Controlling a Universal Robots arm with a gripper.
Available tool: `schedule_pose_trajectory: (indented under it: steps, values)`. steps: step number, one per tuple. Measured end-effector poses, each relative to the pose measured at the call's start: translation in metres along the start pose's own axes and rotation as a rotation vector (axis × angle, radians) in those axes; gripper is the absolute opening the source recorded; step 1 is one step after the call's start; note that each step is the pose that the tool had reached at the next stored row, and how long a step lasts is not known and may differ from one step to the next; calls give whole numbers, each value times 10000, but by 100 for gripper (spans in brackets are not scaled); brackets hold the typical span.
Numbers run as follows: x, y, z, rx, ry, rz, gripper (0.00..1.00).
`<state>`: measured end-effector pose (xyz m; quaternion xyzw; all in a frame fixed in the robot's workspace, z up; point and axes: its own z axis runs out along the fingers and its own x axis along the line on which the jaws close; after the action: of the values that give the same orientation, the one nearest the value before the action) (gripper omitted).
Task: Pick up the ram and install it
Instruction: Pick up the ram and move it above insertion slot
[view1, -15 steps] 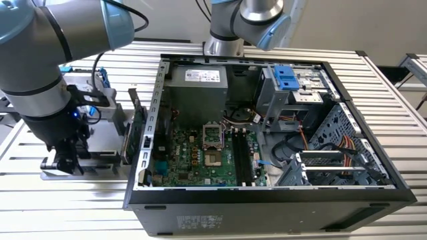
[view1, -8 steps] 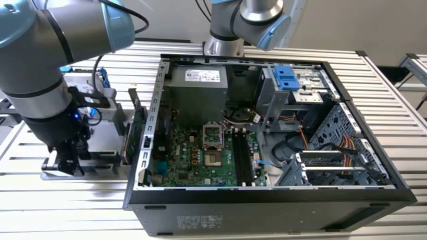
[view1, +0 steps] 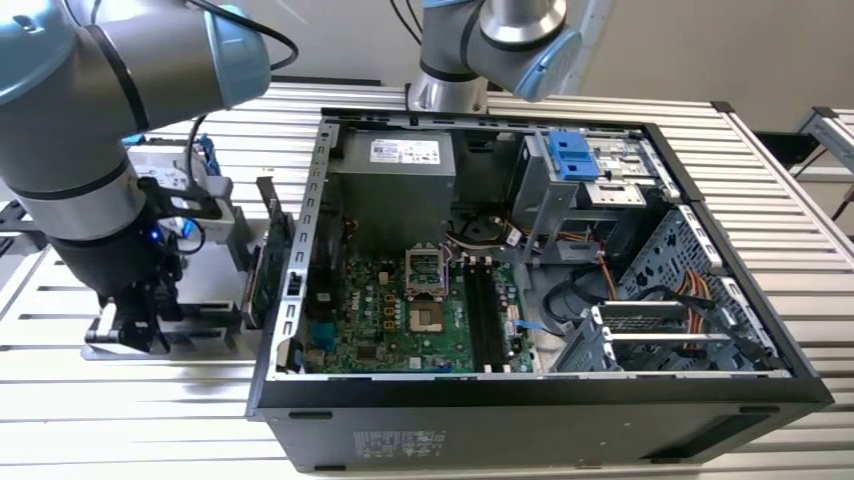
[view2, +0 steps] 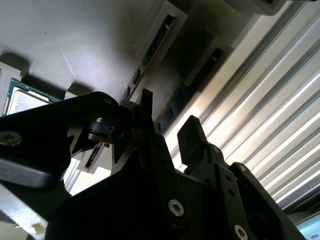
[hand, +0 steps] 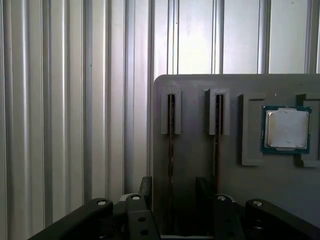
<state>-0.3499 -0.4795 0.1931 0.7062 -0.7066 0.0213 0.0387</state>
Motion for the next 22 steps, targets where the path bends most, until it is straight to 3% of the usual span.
schedule_pose_trajectory:
  steps: [19,20,22]
  values:
    - [17,0,22,0,-39,-1,100]
    - [17,0,22,-1,-39,-1,0]
    - [19,0,22,0,-38,-1,0]
